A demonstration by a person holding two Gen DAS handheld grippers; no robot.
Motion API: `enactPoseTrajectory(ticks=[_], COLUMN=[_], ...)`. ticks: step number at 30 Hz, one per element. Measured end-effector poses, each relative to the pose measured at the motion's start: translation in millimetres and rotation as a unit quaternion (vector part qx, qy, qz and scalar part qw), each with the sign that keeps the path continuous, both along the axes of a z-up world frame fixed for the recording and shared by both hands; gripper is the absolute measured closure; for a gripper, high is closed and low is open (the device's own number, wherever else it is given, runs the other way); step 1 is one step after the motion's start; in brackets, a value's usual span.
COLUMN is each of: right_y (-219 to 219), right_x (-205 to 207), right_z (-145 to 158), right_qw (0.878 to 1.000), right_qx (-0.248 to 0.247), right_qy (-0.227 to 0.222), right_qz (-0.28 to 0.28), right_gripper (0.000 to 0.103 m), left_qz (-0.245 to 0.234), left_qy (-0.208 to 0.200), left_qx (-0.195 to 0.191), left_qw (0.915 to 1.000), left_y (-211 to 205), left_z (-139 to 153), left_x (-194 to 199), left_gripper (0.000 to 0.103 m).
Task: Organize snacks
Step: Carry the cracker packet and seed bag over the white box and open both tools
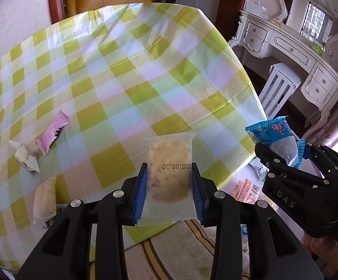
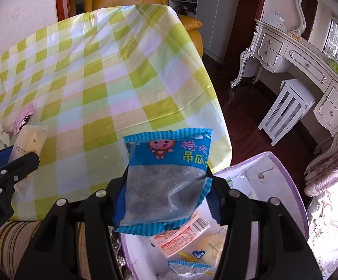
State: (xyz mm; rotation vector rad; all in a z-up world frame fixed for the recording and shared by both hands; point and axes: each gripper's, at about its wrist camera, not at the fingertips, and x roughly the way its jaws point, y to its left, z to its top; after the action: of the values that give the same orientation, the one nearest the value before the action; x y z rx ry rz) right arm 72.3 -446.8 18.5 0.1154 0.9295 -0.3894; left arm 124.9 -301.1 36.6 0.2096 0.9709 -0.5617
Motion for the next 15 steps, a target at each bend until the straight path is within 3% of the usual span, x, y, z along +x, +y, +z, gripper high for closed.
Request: enactPoseTrajectory(ticks=[8,15], right_y=[-37.2,-76.7], right_x=[-28.4,-54.2], right_z=[-16.4,-40.6], right_qw=[0.999,0.996], right_qx=[0.009,0.028], right_qy=[0.015,0.040], right_qz=[-0.036,-0.076], right_gripper=[0.047,0.047], left_qz=[-0.070,-0.122], left_qy=[0.062,0.105], left_qx=[-0.005,0.005], left_qw=[0.9956,0.9870], left_y=[-49.8,-82.2], left_z=[-21.3,-36.4], left_x=[-28.1,-51.1], left_gripper=[0.068,0.068])
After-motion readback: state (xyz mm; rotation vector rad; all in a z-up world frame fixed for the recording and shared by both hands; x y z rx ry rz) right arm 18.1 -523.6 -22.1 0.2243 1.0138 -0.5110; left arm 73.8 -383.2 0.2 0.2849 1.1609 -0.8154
